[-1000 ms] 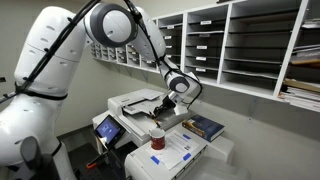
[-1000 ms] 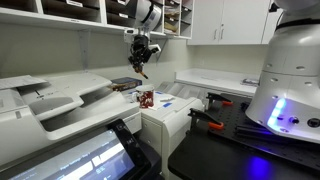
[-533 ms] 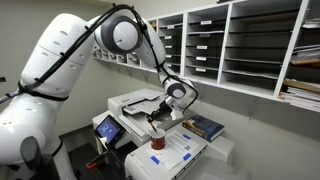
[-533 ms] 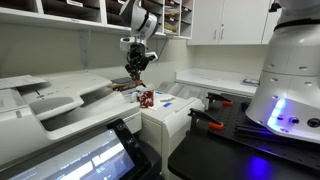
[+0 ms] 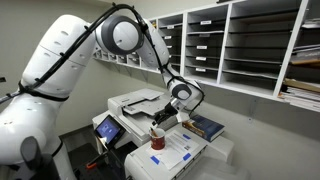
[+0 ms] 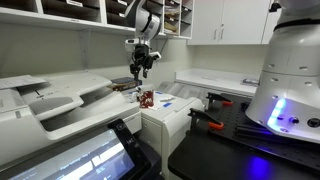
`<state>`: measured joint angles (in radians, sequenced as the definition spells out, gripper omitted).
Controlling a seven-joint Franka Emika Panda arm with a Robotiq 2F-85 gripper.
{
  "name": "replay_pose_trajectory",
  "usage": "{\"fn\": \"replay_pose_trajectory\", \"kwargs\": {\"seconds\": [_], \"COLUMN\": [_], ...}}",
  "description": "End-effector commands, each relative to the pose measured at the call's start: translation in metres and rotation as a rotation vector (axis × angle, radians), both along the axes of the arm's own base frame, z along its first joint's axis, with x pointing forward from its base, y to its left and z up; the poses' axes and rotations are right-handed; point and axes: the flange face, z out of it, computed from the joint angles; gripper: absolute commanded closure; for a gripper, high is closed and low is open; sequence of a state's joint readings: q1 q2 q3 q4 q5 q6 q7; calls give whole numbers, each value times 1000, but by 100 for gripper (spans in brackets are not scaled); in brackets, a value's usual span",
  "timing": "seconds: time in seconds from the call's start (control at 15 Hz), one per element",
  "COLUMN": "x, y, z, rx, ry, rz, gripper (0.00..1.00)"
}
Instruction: Put the orange pen inside the red mug
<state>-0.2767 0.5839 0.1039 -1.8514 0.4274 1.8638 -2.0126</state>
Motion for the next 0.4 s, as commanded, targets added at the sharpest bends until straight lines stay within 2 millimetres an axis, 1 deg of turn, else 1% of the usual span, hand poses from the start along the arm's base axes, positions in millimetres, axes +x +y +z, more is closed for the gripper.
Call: {"fn": "replay_pose_trajectory", "kwargs": {"seconds": [0.0, 0.07, 0.13, 0.27, 0.33], "x": [-4, -6, -6, -6, -6], "y": [-2, -3, -2, 3, 5], "z": [26, 34, 42, 57, 62], "rx": [-175, -227, -277, -361, -355], "ry": [13, 25, 17, -11, -31], "rz": [6, 12, 2, 5, 9], "gripper": [12, 5, 0, 0, 0]}}
